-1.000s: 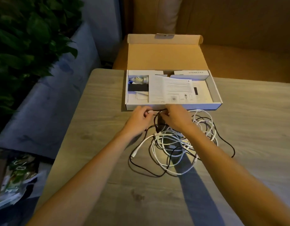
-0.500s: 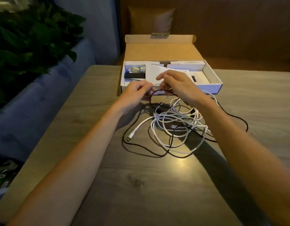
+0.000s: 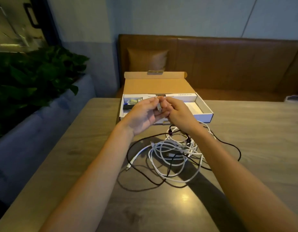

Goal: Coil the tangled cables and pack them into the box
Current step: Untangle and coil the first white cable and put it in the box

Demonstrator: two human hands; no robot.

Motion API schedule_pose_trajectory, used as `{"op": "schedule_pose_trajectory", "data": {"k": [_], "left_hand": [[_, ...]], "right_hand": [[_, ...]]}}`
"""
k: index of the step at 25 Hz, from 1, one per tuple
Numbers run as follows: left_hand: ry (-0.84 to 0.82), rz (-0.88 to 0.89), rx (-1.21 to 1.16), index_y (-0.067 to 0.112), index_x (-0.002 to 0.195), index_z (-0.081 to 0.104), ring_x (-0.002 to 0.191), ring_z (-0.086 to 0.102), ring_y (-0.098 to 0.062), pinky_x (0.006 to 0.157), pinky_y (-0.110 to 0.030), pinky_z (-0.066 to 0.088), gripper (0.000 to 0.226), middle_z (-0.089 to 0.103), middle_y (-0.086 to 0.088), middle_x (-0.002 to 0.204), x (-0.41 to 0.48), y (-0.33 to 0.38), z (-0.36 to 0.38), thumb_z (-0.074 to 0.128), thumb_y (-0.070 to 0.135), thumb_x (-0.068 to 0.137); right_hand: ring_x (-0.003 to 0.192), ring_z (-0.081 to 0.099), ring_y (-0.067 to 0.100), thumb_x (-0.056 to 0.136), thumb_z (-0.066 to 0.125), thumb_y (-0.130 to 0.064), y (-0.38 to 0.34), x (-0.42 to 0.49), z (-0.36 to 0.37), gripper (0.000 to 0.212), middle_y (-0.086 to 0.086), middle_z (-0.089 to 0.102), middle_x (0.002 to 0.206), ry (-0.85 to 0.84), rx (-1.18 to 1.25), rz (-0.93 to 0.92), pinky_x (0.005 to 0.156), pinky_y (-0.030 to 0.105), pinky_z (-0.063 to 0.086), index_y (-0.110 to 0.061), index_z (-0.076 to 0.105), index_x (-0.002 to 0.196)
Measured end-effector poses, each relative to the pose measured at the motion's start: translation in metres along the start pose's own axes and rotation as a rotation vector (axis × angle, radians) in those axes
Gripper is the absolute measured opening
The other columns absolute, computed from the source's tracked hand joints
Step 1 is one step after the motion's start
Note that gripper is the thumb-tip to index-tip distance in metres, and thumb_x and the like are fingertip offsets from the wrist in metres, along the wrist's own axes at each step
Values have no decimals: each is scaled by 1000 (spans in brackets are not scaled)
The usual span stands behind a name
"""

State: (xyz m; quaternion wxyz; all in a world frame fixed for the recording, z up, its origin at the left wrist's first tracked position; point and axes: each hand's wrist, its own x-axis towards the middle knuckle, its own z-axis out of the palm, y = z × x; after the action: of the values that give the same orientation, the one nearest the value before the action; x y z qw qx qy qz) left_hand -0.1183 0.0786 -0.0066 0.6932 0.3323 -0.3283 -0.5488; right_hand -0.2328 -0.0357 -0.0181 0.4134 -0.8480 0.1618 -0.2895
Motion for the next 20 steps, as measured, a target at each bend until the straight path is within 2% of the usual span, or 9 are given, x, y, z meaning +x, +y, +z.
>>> {"op": "schedule_pose_trajectory", "data": {"k": [1, 3, 4, 6, 8, 11, 14, 18, 20], "left_hand": [[67, 35, -59, 1, 117, 56, 103, 71, -27, 99, -40, 55, 24, 73, -18, 103, 5, -1, 0, 36, 10, 108], [171, 129, -61, 4, 119, 59, 116, 67, -28, 106, -43, 49, 27, 72, -17, 117, 16, -2, -1, 35, 12, 109], [238, 182, 70, 7, 120, 60, 118, 66, -23, 108, -41, 48, 29, 72, -11, 118, 21, -3, -3, 35, 14, 109], [382, 311, 623, 18, 120, 64, 117, 62, 0, 109, -29, 45, 31, 71, 11, 115, 25, -5, -13, 35, 20, 110], [345, 348, 1143, 25, 115, 65, 109, 52, 16, 103, -20, 42, 31, 65, 21, 114, 23, -4, -25, 35, 22, 109], [141, 162, 1382, 27, 106, 63, 91, 55, -5, 89, -35, 49, 28, 63, 3, 95, 18, -7, -38, 36, 21, 109], [53, 45, 1142, 19, 99, 68, 77, 49, -21, 79, -40, 49, 34, 50, 0, 77, 16, -5, -35, 36, 24, 109], [-169, -36, 366, 6, 96, 67, 59, 32, -14, 56, -26, 33, 37, 37, -1, 65, 9, 7, -26, 34, 18, 106], [-183, 33, -28, 3, 108, 71, 57, 37, -11, 54, -23, 36, 37, 42, -1, 64, 8, 8, -16, 38, 19, 103]], "right_hand": [[63, 58, 5, 102, 44, -14, -1, 0, -1, 24, -2, 66, 78, -17, 11, 55, 58, 27, 48, -21, 66, 97], [55, 54, 0, 102, 47, -19, -4, -2, -6, 19, -3, 63, 71, -145, -71, 136, 58, 23, 45, -20, 66, 97], [57, 56, -1, 103, 50, -24, -3, -4, -8, 18, -3, 64, 73, -248, -122, 171, 61, 21, 45, -18, 67, 101], [59, 58, -1, 103, 54, -26, -2, -8, -10, 18, -3, 66, 74, -434, -197, 201, 65, 20, 47, -16, 68, 106], [59, 57, 0, 103, 54, -27, 0, -6, -15, 16, -6, 65, 72, -451, -280, 137, 64, 21, 47, -22, 70, 99], [60, 55, 0, 102, 56, -31, 0, 0, -29, 19, -10, 64, 69, -285, -378, -8, 59, 18, 40, -33, 70, 90], [60, 54, 5, 100, 58, -31, 3, 5, -38, 19, -9, 64, 69, -127, -281, -36, 56, 22, 44, -23, 75, 97], [58, 48, 6, 94, 65, -39, 3, 8, -36, 23, -10, 60, 63, 113, -80, -71, 54, 18, 36, -19, 72, 85], [55, 45, 4, 101, 55, -36, 3, 6, -29, 28, -13, 53, 57, 59, -37, -63, 56, 19, 35, -19, 69, 84]]}}
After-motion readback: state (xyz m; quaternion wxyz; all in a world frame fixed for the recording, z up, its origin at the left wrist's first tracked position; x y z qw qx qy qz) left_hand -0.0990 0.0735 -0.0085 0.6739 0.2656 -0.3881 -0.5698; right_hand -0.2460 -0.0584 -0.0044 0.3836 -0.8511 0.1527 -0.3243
